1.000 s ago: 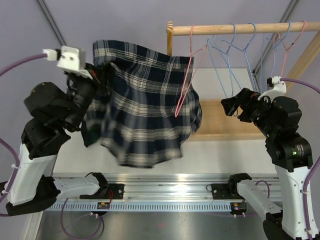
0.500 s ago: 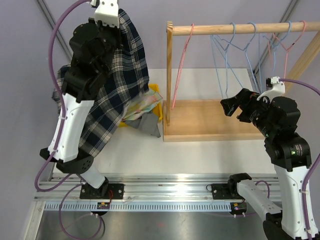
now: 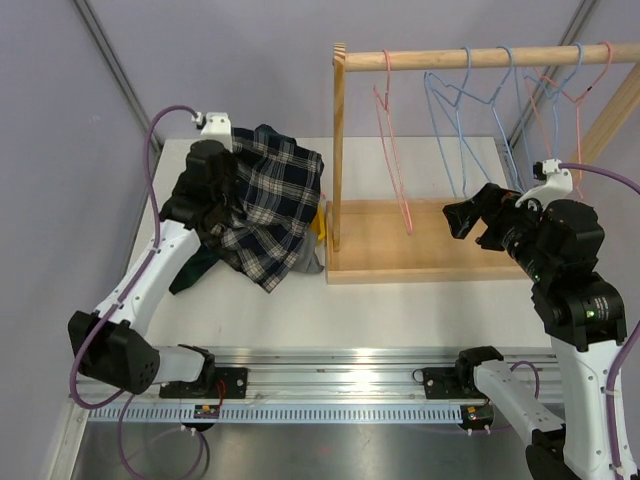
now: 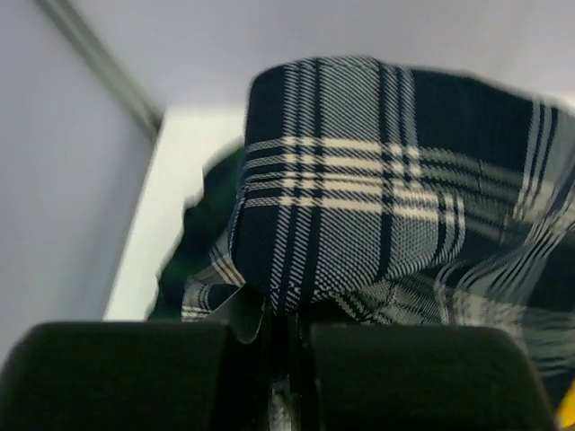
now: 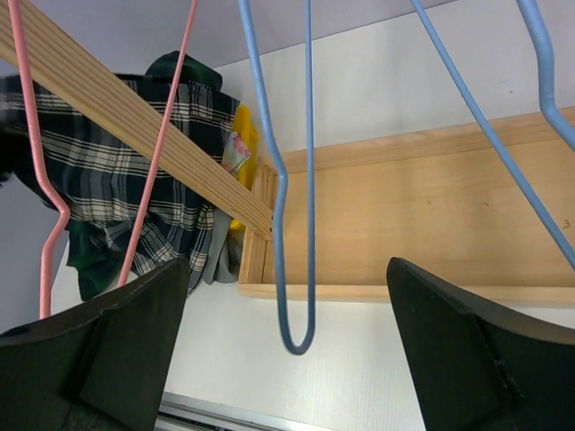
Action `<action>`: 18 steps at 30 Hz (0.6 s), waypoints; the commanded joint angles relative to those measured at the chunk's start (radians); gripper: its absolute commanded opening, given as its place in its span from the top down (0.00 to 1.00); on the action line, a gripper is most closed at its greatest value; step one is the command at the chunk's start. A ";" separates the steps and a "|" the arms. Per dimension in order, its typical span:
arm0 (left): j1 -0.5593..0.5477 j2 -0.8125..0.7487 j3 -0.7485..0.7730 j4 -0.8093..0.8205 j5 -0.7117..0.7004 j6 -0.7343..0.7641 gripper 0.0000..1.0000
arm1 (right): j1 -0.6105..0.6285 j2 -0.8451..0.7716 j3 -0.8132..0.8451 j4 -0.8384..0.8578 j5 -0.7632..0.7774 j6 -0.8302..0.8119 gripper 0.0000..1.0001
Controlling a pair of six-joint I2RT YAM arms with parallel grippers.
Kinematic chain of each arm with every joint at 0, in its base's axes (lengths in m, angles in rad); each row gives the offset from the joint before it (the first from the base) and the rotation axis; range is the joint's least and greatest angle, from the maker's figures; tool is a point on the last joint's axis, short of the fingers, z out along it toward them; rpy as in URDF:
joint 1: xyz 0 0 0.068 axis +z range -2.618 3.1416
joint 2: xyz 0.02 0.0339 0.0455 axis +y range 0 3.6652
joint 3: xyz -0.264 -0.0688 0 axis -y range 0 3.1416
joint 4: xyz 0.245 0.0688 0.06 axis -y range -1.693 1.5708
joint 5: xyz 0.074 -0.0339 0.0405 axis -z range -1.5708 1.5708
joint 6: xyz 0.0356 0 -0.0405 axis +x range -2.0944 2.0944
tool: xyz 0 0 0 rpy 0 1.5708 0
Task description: Remove the skirt from the hanger
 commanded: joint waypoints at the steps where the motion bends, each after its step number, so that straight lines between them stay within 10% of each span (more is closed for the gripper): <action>1: 0.035 -0.032 -0.167 0.091 0.054 -0.248 1.00 | -0.003 -0.010 0.000 0.014 0.022 -0.017 0.01; 8: 0.049 0.237 -0.148 -0.017 0.180 -0.362 0.38 | -0.003 -0.022 -0.015 0.028 -0.006 0.012 0.02; 18: 0.080 0.184 0.064 -0.208 0.225 -0.353 0.01 | -0.003 -0.053 0.057 -0.044 0.042 -0.022 0.01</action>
